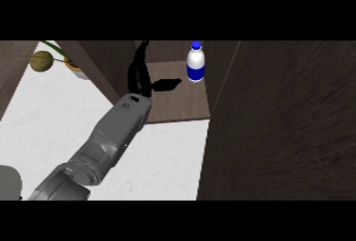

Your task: Pick up the bottled water, place it into the cabinet and close the cabinet

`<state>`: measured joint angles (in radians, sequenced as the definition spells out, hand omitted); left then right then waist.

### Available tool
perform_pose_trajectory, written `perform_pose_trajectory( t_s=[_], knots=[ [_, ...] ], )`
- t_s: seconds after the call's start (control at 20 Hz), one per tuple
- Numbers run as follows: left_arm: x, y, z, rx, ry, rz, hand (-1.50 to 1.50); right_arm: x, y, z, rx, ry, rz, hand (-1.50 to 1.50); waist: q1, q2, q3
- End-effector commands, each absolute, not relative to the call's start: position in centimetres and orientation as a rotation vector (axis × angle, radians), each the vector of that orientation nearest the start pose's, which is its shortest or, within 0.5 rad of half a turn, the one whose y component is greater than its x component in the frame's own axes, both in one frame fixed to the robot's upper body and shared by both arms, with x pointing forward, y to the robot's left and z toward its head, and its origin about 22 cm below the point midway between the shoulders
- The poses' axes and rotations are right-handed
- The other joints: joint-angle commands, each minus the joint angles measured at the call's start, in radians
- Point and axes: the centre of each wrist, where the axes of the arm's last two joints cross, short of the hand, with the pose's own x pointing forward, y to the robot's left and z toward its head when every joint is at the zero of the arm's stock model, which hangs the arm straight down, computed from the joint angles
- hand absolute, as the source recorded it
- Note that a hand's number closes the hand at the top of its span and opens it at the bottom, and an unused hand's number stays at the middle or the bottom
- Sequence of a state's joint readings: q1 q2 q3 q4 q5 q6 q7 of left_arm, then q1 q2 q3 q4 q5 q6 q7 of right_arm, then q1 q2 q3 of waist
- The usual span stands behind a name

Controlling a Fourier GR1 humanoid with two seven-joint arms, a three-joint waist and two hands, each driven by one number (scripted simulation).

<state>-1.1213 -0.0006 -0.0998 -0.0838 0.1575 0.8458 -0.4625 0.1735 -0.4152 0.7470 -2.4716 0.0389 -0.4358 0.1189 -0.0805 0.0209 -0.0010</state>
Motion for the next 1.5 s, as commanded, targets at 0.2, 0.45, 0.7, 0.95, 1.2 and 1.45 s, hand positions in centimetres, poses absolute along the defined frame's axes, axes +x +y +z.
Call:
perform_pose_trajectory(
  t_s=[0.2, 0.45, 0.7, 0.95, 1.2, 1.45],
  knots=[
    [42.1, 11.9, 0.6, 0.643, -1.665, -0.074, -1.5, 9.1, -16.1, 16.3, 0.344, -1.978, 0.247, -1.5, 0.021, -0.001, -0.001],
    [42.3, 10.8, 1.9, 0.438, -1.84, -0.052, 1.5, 9.1, -16.7, 16.8, 0.362, -1.977, 0.253, -1.5, 0.021, -0.003, -0.001],
    [41.9, 11.2, 1.5, 0.216, -1.913, 0.033, 1.5, 8.5, -16.2, 16.2, 0.372, -1.96, 0.237, -1.5, 0.033, -0.016, -0.001],
    [41.8, 11.2, 1.5, 0.045, -1.945, 0.072, 1.5, 9.4, -16.8, 17.2, 0.337, -1.999, 0.248, -1.5, 0.043, -0.013, -0.001],
    [40.8, 10.7, 1.2, -0.128, -1.899, 0.073, 1.5, 8.7, -17.2, 17.2, 0.318, -1.977, 0.208, -1.5, 0.056, -0.026, 0.0],
    [38.4, 9.8, 0.3, -0.307, -1.841, 0.035, 1.5, 8.7, -16.7, 16.6, 0.26, -1.983, 0.236, -1.5, 0.069, -0.035, 0.0]
  ],
)
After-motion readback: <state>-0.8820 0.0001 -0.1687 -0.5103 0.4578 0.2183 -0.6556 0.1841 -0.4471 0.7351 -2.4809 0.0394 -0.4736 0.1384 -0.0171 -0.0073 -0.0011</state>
